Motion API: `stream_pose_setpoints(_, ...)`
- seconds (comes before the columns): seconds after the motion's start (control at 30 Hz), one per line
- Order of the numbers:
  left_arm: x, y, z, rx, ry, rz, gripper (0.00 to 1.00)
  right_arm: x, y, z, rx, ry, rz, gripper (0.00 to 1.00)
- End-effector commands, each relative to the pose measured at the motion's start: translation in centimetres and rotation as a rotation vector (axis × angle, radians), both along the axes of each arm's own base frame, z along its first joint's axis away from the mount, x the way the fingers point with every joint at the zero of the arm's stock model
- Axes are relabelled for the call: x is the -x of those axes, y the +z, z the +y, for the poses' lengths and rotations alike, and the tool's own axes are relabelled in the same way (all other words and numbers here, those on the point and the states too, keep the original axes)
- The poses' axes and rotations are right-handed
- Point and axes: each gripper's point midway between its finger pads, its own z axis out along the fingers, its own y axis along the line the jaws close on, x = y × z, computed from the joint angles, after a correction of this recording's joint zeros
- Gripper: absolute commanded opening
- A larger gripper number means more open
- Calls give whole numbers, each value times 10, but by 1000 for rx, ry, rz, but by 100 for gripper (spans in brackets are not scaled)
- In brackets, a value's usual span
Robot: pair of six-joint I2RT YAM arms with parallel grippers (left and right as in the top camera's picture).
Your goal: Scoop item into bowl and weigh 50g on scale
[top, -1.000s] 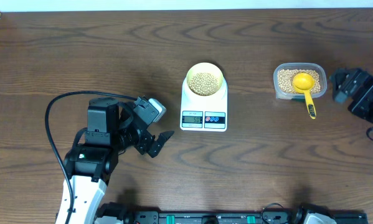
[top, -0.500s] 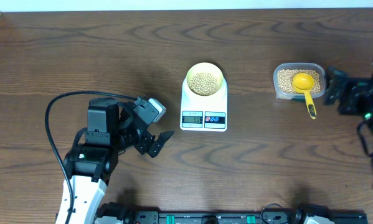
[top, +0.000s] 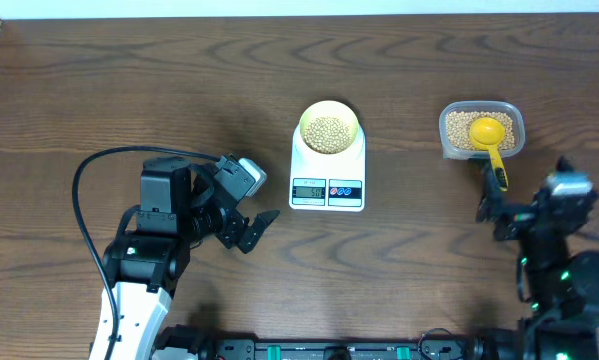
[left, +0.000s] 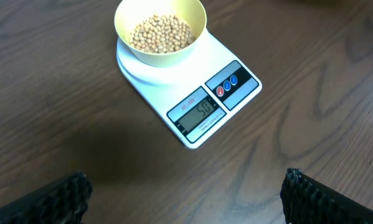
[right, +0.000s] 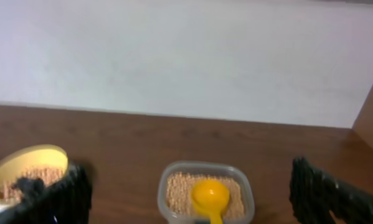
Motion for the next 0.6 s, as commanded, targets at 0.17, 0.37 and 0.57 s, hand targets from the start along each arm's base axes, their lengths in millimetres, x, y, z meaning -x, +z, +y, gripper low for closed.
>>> stream_pose_setpoints(0.17, -2, 5, -1, 8, -7, -12, 99, 11, -44, 15, 178, 50, -59, 99)
stream_pose_setpoints(0.37, -2, 5, -1, 8, -7, -12, 99, 15, -67, 19, 219, 65, -72, 99)
stream_pose_setpoints(0.57, -2, 5, -1, 8, -7, -12, 99, 15, -84, 18, 218, 60, -81, 99)
